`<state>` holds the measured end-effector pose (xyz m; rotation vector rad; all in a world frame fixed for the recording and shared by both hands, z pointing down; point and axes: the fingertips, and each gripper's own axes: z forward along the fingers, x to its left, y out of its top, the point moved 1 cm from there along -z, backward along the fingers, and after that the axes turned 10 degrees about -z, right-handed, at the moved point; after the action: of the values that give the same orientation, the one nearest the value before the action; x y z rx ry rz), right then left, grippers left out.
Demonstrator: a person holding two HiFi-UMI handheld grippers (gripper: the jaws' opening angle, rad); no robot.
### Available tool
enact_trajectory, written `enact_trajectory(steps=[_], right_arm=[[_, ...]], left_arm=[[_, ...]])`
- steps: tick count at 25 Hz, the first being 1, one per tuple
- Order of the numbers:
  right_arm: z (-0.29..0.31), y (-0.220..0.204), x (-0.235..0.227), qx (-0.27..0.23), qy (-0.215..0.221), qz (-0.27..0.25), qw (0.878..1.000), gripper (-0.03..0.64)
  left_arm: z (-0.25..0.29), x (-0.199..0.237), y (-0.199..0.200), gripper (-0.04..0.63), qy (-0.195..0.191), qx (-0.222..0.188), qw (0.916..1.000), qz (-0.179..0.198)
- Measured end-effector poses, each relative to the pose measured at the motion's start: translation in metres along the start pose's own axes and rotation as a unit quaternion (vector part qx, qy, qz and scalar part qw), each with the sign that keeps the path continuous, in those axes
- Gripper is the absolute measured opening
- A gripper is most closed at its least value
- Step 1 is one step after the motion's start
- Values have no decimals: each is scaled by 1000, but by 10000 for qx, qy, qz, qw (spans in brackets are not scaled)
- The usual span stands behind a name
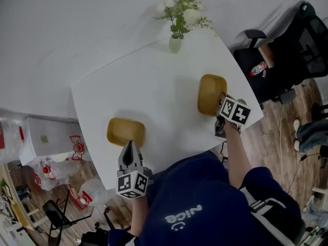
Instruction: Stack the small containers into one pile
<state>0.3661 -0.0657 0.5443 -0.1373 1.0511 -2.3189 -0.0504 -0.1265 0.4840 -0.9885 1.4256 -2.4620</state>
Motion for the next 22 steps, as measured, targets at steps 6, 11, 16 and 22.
enact_trajectory(steps=[6,11,16,22], right_arm=[[-4,23,36,-235,465,-521,9973,55],[-7,31,63,-311,895,-917,9913,55],[-13,34,96,-341,1268,-1290,9829,55],[-19,35,137,-351,1713,-1647,9707,55]], left_arm=[[-2,5,-1,18,101,-60,9999,-56],[-6,6,-1,18,173,-134,9997,-80],[-11,8,0,18,222,-204,9995,-119],[-24,15,0,18,375,-321,9986,-202]])
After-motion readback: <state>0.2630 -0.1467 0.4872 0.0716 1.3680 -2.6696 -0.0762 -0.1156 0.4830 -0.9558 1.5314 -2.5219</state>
